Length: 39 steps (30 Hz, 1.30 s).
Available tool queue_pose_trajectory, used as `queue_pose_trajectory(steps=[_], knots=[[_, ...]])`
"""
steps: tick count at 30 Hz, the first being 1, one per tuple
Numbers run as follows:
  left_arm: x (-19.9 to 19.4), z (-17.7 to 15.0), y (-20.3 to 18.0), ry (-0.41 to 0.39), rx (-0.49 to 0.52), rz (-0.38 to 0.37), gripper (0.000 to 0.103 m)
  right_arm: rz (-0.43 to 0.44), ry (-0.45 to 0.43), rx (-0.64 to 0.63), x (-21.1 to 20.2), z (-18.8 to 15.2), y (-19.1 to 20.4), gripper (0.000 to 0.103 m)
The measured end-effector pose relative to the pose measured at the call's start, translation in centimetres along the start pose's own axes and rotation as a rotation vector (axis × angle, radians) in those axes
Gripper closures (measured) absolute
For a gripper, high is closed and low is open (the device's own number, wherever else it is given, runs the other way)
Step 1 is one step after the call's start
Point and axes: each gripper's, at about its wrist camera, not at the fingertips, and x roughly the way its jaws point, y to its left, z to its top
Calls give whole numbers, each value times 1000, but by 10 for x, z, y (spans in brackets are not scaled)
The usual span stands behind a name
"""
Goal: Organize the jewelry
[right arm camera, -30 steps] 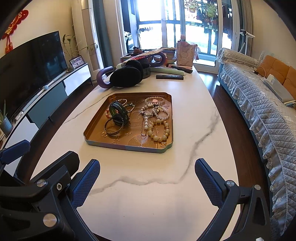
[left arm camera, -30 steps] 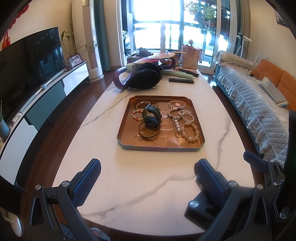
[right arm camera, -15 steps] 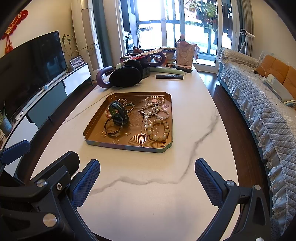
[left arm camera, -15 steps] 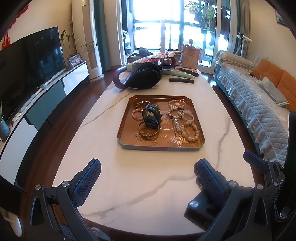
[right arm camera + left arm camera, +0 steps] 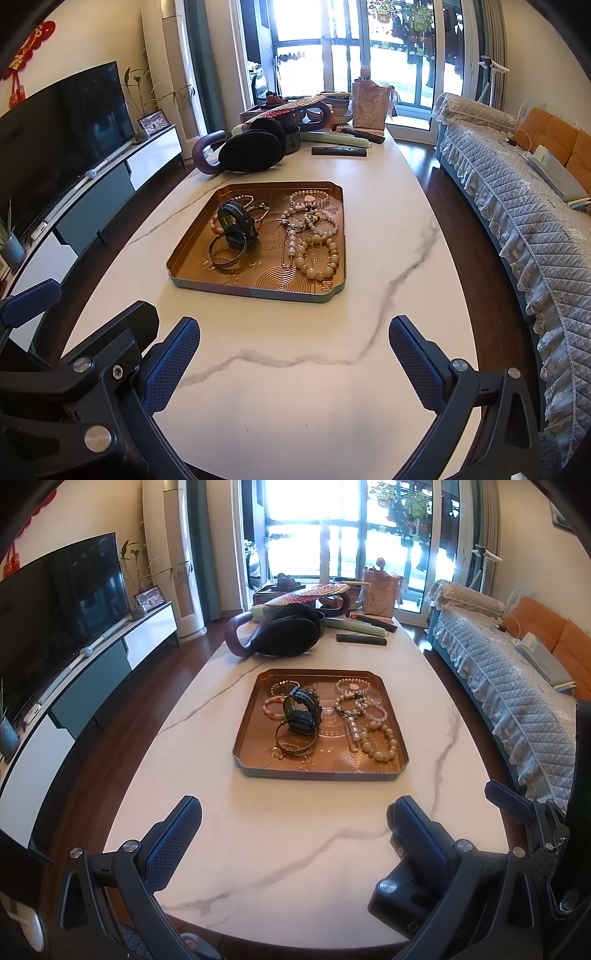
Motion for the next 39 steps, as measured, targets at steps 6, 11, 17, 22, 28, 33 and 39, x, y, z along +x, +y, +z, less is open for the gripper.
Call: queue_pose_trajectory(steps=[6, 11, 17, 22, 28, 33, 39], knots=[[0, -1, 0, 2, 0, -1, 0, 1, 2, 1, 0, 0, 0, 1], [1, 0, 0, 4, 0, -2, 0, 0, 4, 0, 0, 0, 0, 1], [1, 0, 0, 3, -1, -1, 0, 0, 2, 0, 1, -1, 0, 1], [0, 0, 0, 4, -1, -4, 0, -1, 3, 1, 0, -1, 0, 1], [1, 2, 1, 4, -1, -3, 0, -2, 3, 2, 1, -1, 0, 1], [1, 1, 1, 5, -1, -2, 0, 0, 4, 2, 0, -2, -1, 1], [0, -2, -1, 7, -1, -5, 0, -4, 6, 1, 2, -4, -2, 1]])
